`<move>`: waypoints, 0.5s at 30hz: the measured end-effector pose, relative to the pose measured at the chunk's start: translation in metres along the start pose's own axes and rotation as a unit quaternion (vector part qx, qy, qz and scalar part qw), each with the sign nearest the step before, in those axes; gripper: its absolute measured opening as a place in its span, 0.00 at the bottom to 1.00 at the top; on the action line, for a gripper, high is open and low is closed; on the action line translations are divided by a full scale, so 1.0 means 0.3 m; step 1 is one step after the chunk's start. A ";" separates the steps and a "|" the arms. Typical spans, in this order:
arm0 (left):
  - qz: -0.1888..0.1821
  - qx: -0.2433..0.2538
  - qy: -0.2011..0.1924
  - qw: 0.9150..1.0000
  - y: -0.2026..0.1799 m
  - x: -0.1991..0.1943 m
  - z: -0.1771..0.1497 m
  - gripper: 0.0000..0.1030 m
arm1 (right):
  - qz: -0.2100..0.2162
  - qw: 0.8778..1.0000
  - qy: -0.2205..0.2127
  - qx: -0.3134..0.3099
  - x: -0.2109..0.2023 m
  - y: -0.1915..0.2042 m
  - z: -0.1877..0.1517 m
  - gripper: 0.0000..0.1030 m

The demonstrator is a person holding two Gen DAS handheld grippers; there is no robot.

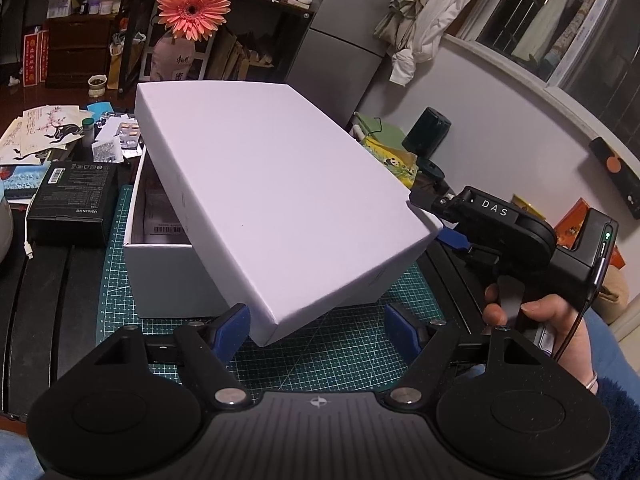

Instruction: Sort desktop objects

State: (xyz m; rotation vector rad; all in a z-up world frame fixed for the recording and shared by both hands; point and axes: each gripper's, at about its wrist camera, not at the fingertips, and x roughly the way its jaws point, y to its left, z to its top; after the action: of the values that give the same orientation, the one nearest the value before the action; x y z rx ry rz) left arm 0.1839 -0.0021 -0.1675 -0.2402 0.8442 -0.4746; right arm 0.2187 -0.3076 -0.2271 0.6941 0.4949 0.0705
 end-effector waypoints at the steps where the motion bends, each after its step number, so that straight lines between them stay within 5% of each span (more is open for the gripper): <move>1: 0.001 -0.003 -0.002 1.000 0.005 -0.003 0.002 0.71 | -0.001 1.000 -0.002 0.002 -0.002 -0.003 0.002 0.44; 15: 0.028 -0.055 -0.050 0.997 0.096 -0.073 0.040 0.72 | -0.012 0.999 -0.012 0.042 -0.048 -0.052 0.002 0.55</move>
State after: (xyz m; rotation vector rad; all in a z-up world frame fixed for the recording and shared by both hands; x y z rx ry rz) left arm 0.1893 0.0340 -0.1565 -0.3373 0.7782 -0.3617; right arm 0.2045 -0.3231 -0.2305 0.7700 0.4853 0.0199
